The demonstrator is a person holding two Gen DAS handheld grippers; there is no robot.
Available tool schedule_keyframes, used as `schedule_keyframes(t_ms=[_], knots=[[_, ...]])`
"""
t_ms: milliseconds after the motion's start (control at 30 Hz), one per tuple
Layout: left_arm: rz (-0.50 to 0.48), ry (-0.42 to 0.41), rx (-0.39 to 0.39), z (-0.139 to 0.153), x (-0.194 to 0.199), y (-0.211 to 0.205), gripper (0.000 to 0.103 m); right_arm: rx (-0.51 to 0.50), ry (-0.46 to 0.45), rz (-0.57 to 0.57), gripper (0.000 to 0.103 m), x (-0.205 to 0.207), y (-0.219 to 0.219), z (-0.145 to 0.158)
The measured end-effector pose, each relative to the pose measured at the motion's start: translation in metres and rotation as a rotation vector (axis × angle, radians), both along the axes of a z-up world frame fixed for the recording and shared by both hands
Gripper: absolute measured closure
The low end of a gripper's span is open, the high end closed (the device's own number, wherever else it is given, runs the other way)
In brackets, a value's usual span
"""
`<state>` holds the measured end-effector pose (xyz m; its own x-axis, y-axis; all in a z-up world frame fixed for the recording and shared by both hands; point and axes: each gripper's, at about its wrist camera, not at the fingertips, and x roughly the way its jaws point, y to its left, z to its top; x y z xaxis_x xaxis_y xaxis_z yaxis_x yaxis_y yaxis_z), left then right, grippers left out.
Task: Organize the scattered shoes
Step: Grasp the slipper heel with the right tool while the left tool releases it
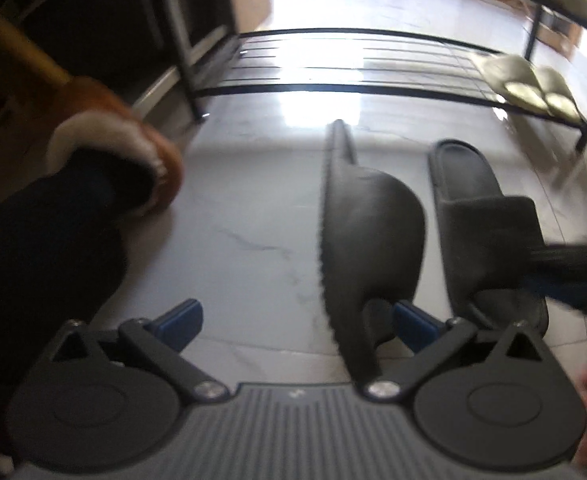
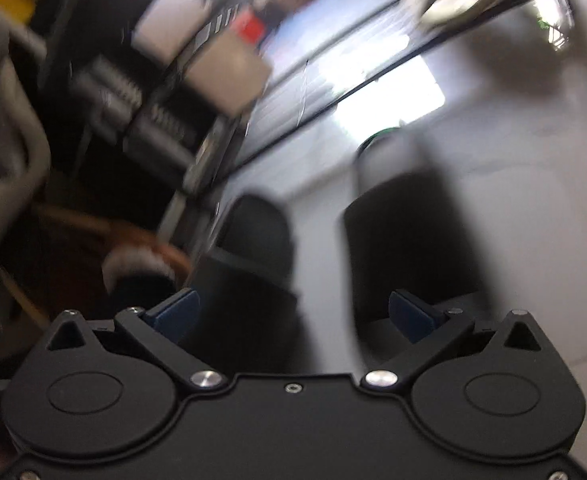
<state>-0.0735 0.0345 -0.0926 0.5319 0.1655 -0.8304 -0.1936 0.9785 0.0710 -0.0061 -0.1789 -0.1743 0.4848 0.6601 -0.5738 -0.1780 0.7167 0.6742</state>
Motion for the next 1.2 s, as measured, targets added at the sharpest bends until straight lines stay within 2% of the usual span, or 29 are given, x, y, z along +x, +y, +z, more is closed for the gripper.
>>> schedule_keyframes(t_ms=[67, 133, 300, 367, 433, 500, 600, 733, 900, 1200], knots=[[0.007, -0.024, -0.005, 0.009, -0.009, 0.006, 0.001, 0.009, 0.036, 0.024, 0.0, 0.01, 0.025, -0.012], [-0.002, -0.05, -0.001, 0.017, -0.017, 0.01, 0.001, 0.088, 0.08, 0.042, 0.0, 0.019, 0.043, -0.023], [-0.014, -0.156, 0.013, 0.038, -0.038, 0.02, 0.001, 0.139, 0.329, -0.008, 0.0, 0.041, 0.079, -0.049], [0.018, -0.203, 0.0, 0.044, -0.042, 0.027, 0.001, 0.115, 0.364, -0.029, 0.0, 0.044, 0.09, -0.054], [0.048, -0.244, -0.002, 0.047, -0.043, 0.032, 0.001, 0.064, 0.333, -0.01, 0.0, 0.047, 0.106, -0.051], [0.077, -0.275, 0.013, 0.048, -0.046, 0.036, 0.0, 0.024, 0.257, 0.061, 0.0, 0.047, 0.129, -0.039], [0.107, -0.295, 0.03, 0.048, -0.048, 0.038, 0.0, -0.039, 0.218, 0.124, 0.0, 0.048, 0.15, -0.032], [0.123, -0.315, 0.037, 0.048, -0.049, 0.041, 0.0, -0.256, 0.133, 0.152, 0.0, 0.044, 0.187, -0.027], [0.112, -0.308, 0.037, 0.047, -0.051, 0.04, 0.0, -0.29, 0.047, 0.155, 0.0, 0.043, 0.201, -0.019], [0.136, -0.29, 0.015, 0.041, -0.051, 0.041, 0.0, -0.223, 0.09, 0.219, 0.002, 0.052, 0.166, -0.025]])
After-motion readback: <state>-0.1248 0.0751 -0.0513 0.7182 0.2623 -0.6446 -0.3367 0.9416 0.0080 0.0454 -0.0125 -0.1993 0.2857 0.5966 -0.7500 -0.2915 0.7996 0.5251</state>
